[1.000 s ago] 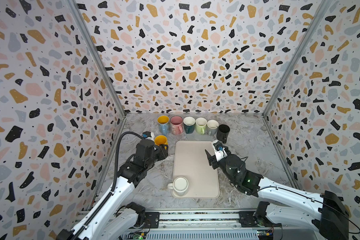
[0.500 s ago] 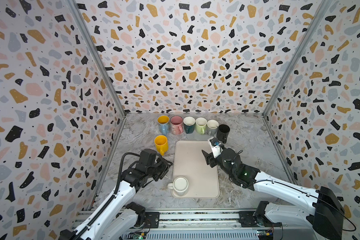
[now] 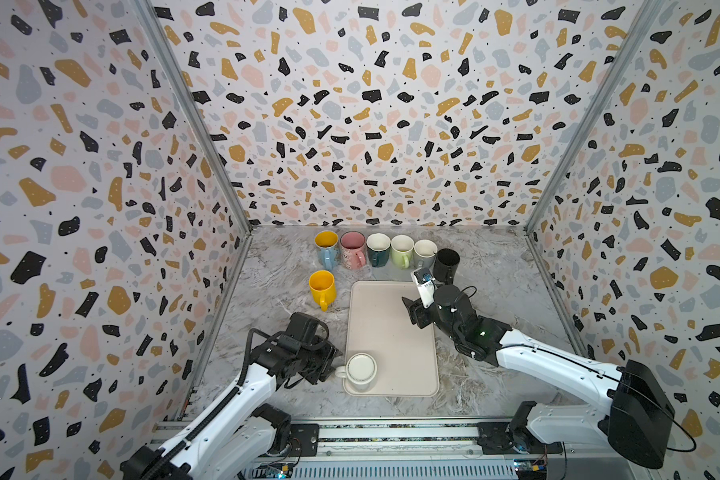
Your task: Turn the mug right side up
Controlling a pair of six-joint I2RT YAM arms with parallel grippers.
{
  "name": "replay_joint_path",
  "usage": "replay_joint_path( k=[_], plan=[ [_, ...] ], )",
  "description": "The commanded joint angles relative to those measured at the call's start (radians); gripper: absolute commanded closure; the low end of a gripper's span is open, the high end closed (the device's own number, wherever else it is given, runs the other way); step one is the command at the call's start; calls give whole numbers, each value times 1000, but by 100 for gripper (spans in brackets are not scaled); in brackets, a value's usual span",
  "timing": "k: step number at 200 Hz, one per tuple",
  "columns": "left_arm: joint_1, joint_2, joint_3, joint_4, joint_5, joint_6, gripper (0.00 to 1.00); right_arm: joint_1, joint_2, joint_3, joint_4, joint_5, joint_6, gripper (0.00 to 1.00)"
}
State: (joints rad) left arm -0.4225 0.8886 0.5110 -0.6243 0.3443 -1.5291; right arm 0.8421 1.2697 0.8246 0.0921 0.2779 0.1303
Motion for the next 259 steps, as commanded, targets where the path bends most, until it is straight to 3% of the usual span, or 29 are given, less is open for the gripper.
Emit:
replay_joint_path(
  k=[1,179,259],
  plan=[
    [-8,11,-21,-26,44,-55,54,-16,11,46,-39,-31,18,29],
    [-45,166,14,165,112,-89,53,-75,120,103,-68,-115,59,29],
    [-52,202,-11,280,137,-116,77,-83,134,96,-77,-111,77,29]
  ],
)
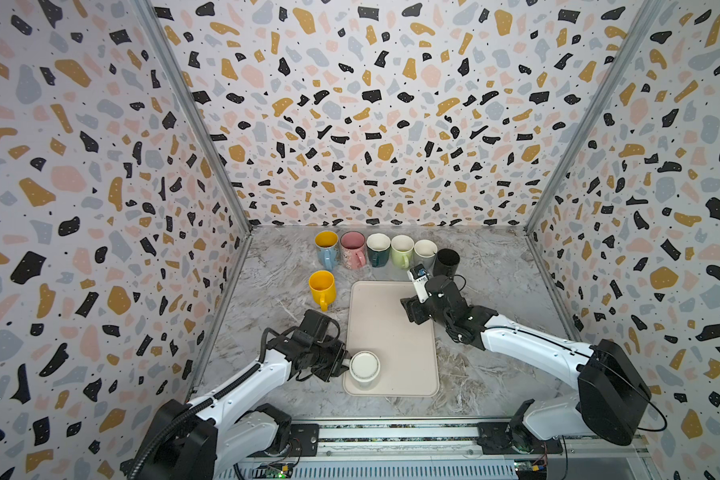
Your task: Turn the mug right side up
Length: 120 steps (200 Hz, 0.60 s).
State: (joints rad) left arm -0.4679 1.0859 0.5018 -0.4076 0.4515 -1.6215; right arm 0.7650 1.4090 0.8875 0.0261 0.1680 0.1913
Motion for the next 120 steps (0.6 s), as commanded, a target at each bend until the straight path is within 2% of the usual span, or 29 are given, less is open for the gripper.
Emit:
replay_joint_path(
  k=[1,25,43,76,120],
  plan=[
    [-6,5,-3,66,29,-24,77,-6,-5,33,-12,-1,17,29],
    [-6,19,-18,122,28,-47,86,-10,-1,34,-15,1,19,28],
    [-6,44,-21,165,26,-55,100,-10,-1,34,-18,6,20,29],
    [-6,80,47,336,-39,-50,100,-12,-8,32,-29,11,20,29],
    [-6,132,241,351,-102,177,100,-13,-45,20,-53,35,17,29]
  ],
)
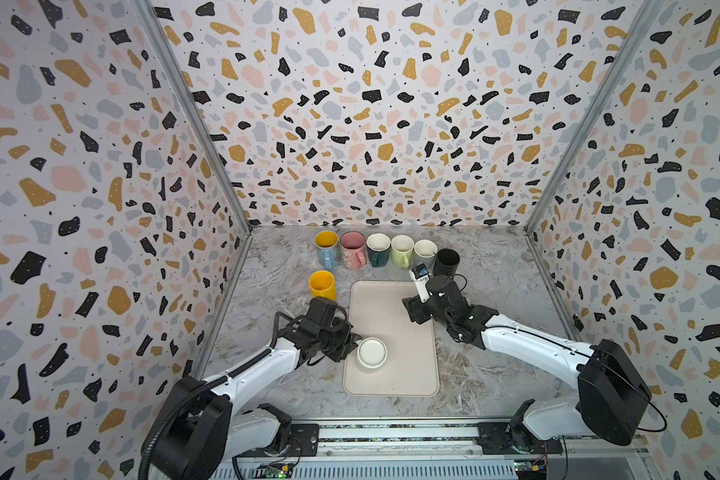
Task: Turn the mug right side up
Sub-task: 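Lift and tilt the white mug with the left gripper toward the right gripper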
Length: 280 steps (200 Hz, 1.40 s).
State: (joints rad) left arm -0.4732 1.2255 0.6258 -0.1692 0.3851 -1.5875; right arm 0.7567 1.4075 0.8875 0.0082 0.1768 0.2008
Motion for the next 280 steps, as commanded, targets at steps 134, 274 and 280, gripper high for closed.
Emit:
replay_joint_path(
  k=[134,274,280],
  plan=[
    [-166,-168,242,329,-362,895,100,-11,-130,26,-103,41,-3,34],
    [-543,-116,20,757,-880,1866,100,-88,-226,201,-241,-169,-124,34],
    [-557,-109,12,779,-901,1908,100,-92,-223,215,-248,-192,-135,34]
  ],
)
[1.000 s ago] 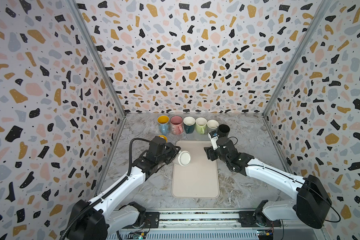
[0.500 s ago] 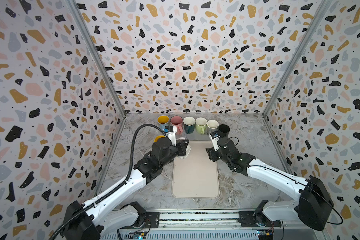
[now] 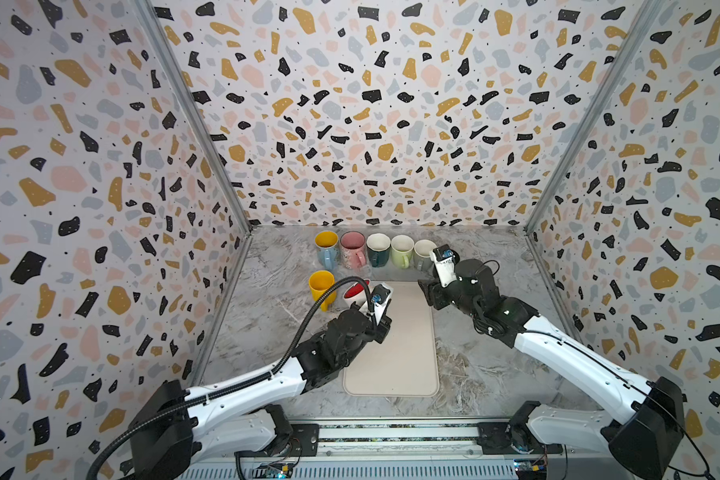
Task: Turn the mug right side up
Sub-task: 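Lift and tilt the white mug with the left gripper toward the right gripper, then grasp the white mug handle with the right gripper while the left holds it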
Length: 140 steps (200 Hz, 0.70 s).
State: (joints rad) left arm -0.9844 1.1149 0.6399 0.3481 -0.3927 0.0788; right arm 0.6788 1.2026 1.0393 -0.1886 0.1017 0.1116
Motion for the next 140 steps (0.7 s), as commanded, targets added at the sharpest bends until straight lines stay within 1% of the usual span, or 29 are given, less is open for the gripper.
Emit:
replay_joint_path(
  k=[1,20,36,64,95,118,140],
  plan=[
    [-48,2,-4,264,-126,247,100,-14,-17,64,-53,-121,-47,34],
    [-91,30,-34,340,-208,379,100,-21,2,106,-75,-193,-84,32],
    [-118,57,-55,392,-254,474,100,-24,17,133,-89,-228,-109,30],
    [-154,101,-92,464,-325,585,100,-32,43,174,-108,-274,-143,29],
    [-196,163,-144,631,-431,753,100,-39,65,202,-134,-391,-193,28],
    [-206,209,-158,685,-458,827,100,-44,82,207,-155,-470,-232,27],
    [-209,229,-167,715,-451,854,100,-45,105,206,-189,-541,-270,27]
  ],
)
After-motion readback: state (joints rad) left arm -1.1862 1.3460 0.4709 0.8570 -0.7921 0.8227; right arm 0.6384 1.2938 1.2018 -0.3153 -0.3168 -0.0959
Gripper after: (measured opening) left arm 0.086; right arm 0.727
